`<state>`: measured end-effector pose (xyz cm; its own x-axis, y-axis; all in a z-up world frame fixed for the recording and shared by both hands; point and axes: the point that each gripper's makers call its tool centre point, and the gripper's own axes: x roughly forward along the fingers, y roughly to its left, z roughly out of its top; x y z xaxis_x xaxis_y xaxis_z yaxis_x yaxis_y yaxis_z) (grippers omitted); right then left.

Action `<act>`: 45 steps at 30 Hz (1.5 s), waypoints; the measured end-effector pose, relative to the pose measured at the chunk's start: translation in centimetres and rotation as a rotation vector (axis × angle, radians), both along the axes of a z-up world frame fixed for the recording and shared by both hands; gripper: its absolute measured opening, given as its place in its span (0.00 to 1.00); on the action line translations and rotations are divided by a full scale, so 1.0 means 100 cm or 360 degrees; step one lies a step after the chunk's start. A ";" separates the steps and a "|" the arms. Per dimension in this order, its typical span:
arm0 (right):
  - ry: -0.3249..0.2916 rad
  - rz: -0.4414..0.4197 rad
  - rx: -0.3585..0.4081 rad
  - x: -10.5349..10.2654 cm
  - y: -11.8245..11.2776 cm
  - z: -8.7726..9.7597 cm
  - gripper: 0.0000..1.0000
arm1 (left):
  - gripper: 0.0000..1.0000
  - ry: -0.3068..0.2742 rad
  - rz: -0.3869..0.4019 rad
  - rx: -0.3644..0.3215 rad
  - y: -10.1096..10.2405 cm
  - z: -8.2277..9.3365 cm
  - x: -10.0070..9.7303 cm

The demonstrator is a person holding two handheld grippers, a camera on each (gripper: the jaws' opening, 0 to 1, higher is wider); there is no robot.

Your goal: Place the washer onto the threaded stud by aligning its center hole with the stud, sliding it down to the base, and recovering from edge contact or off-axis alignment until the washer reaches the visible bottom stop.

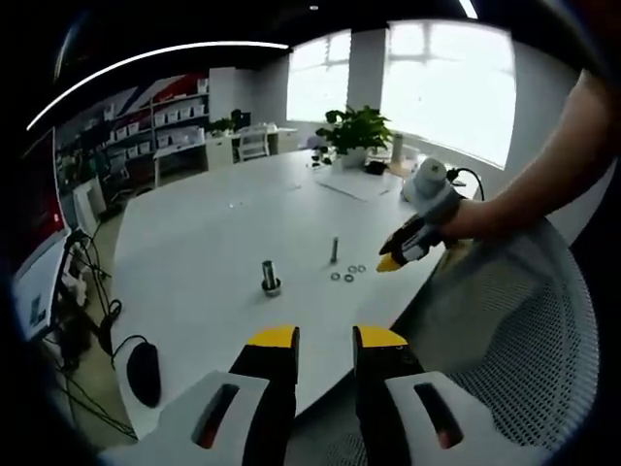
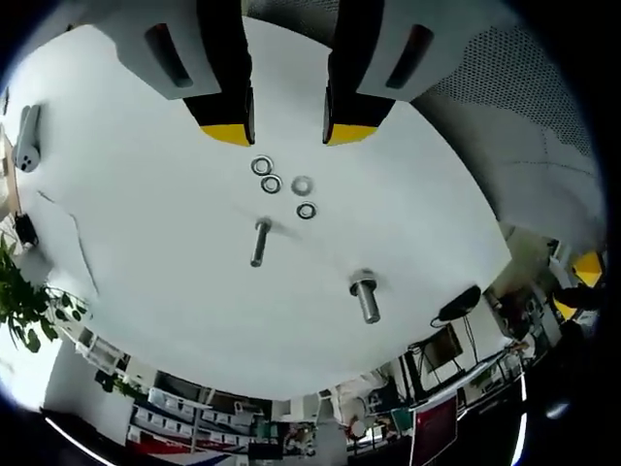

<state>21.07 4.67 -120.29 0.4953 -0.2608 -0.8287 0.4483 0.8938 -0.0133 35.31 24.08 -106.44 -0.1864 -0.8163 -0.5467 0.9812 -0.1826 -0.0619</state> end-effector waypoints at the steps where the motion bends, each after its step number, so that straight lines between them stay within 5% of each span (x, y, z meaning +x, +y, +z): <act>1: 0.0024 0.0015 0.0009 -0.001 0.001 -0.004 0.31 | 0.20 0.0002 -0.0003 0.0000 0.000 0.000 0.000; 8: 0.0030 0.0037 0.0009 0.007 0.012 0.006 0.31 | 0.20 -0.0004 -0.0022 0.0010 0.001 -0.001 0.000; 15: 0.0054 0.0081 0.0014 0.016 0.005 -0.009 0.31 | 0.20 -0.0002 -0.0018 0.0005 0.001 0.000 0.001; 30: 0.0113 0.0239 -0.0001 0.037 0.011 -0.004 0.30 | 0.20 -0.0013 -0.0027 0.0032 0.002 -0.004 0.000; 45: 0.0284 0.0375 0.0064 0.042 0.008 -0.025 0.29 | 0.20 -0.0012 -0.0020 0.0019 0.002 -0.003 0.000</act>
